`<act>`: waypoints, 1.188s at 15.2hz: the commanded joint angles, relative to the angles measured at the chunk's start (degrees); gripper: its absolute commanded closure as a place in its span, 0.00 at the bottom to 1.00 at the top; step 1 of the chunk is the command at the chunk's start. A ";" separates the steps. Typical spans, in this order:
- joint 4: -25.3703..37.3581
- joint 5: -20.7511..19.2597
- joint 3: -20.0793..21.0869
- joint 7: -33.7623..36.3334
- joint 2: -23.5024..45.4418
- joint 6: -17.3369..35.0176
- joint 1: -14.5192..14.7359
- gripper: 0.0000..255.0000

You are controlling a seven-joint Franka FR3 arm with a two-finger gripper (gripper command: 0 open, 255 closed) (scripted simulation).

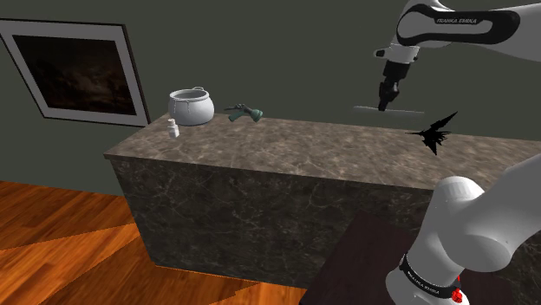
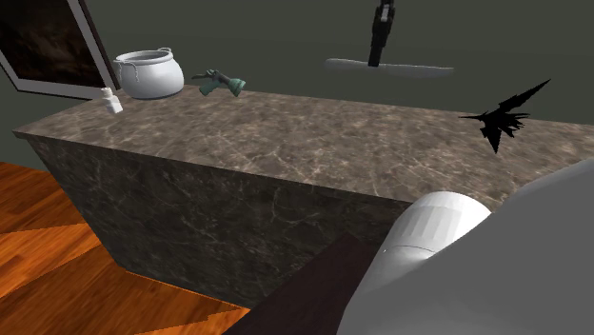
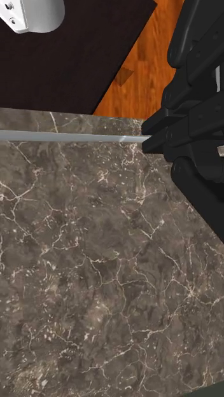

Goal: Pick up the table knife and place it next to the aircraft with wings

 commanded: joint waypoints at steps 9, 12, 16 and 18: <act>11.22 0.51 -17.88 -16.35 7.06 -0.44 3.74 1.00; 16.05 2.59 -27.31 -22.14 10.86 -0.46 8.39 1.00; 23.94 3.74 -46.84 -28.14 12.95 -1.62 23.35 1.00; 28.78 0.92 -54.41 -28.78 9.84 -3.34 31.42 1.00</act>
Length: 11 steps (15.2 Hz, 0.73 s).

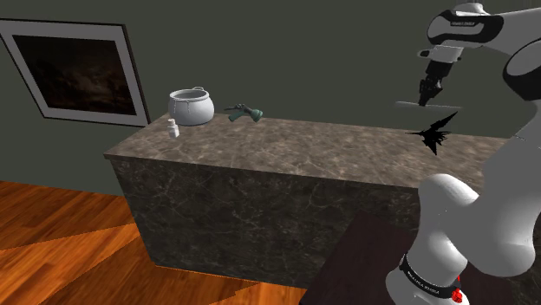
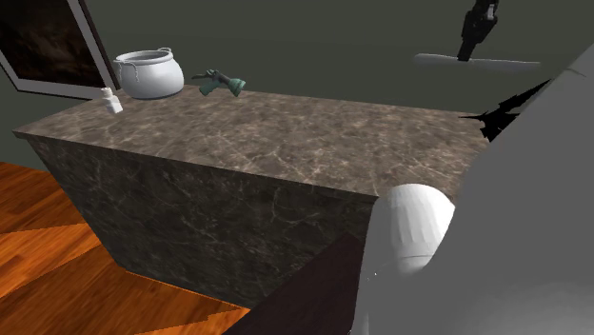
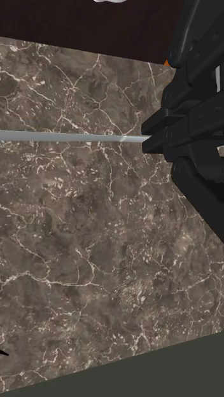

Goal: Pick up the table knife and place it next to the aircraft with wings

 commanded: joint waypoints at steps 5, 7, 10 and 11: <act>19.08 -10.58 -15.57 -2.31 -12.00 -7.93 20.25 1.00; 23.80 -12.92 -18.04 -3.48 -15.01 -9.36 23.85 1.00; 19.84 -12.47 -17.39 -3.15 -14.59 -6.53 21.63 1.00; 18.62 -12.37 -17.21 -3.04 -14.49 -5.62 20.98 1.00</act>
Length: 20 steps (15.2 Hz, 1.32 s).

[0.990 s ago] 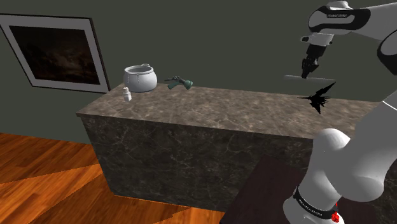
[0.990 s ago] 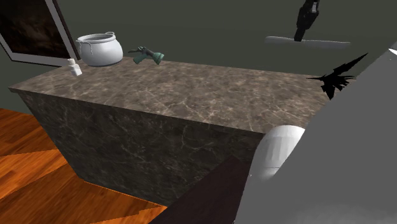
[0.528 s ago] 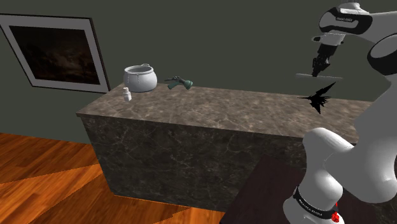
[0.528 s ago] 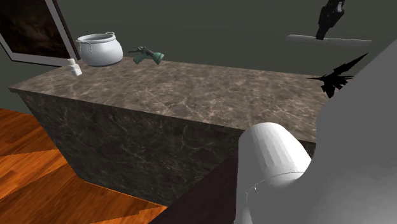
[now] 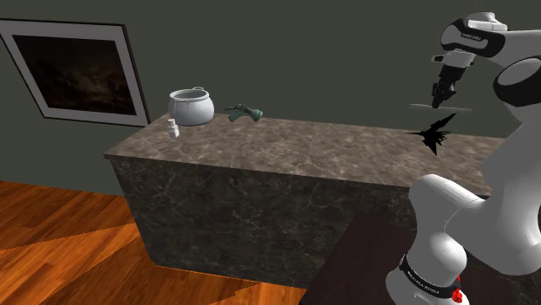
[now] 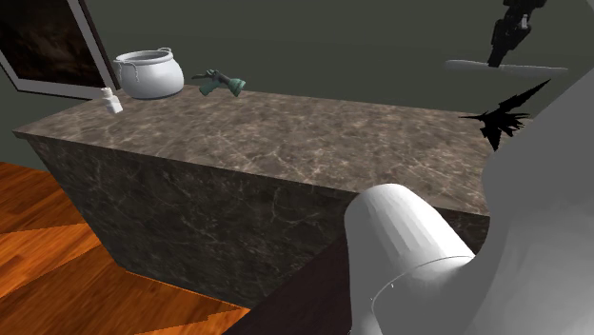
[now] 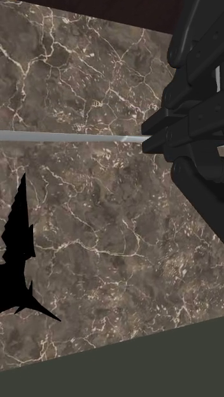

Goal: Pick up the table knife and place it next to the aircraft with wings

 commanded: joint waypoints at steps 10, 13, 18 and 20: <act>-11.24 0.10 1.01 1.03 0.20 9.02 -5.28 1.00; -13.71 -0.18 0.99 1.35 -0.02 11.23 -6.15 1.00; -17.38 -0.88 0.67 1.94 -0.61 14.73 -7.16 1.00; -18.71 -1.23 0.45 2.19 -0.91 16.07 -7.43 1.00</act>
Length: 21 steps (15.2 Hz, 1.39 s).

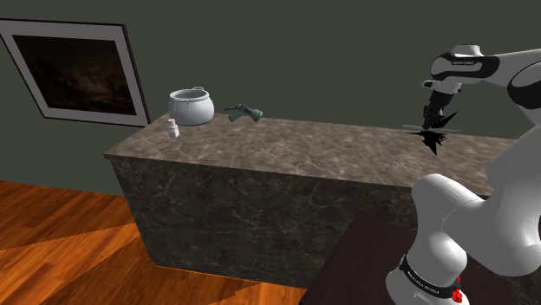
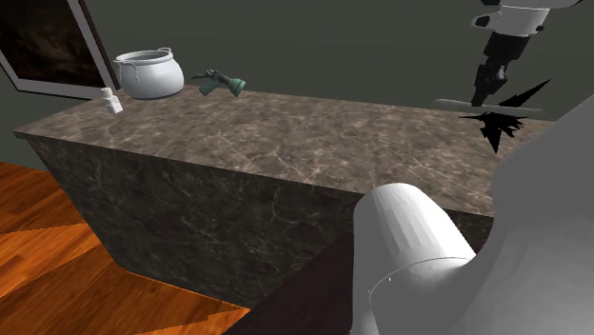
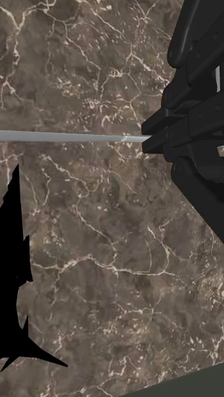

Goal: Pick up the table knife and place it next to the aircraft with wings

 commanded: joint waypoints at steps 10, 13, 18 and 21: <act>-6.20 -2.58 -2.01 1.59 -2.32 7.07 -0.38 1.00; -7.54 -3.42 -2.75 2.04 -3.07 8.83 -0.25 1.00; -9.47 -4.92 -4.16 2.84 -4.46 11.64 0.19 1.00; -9.93 -5.35 -4.57 3.05 -4.85 12.37 0.35 1.00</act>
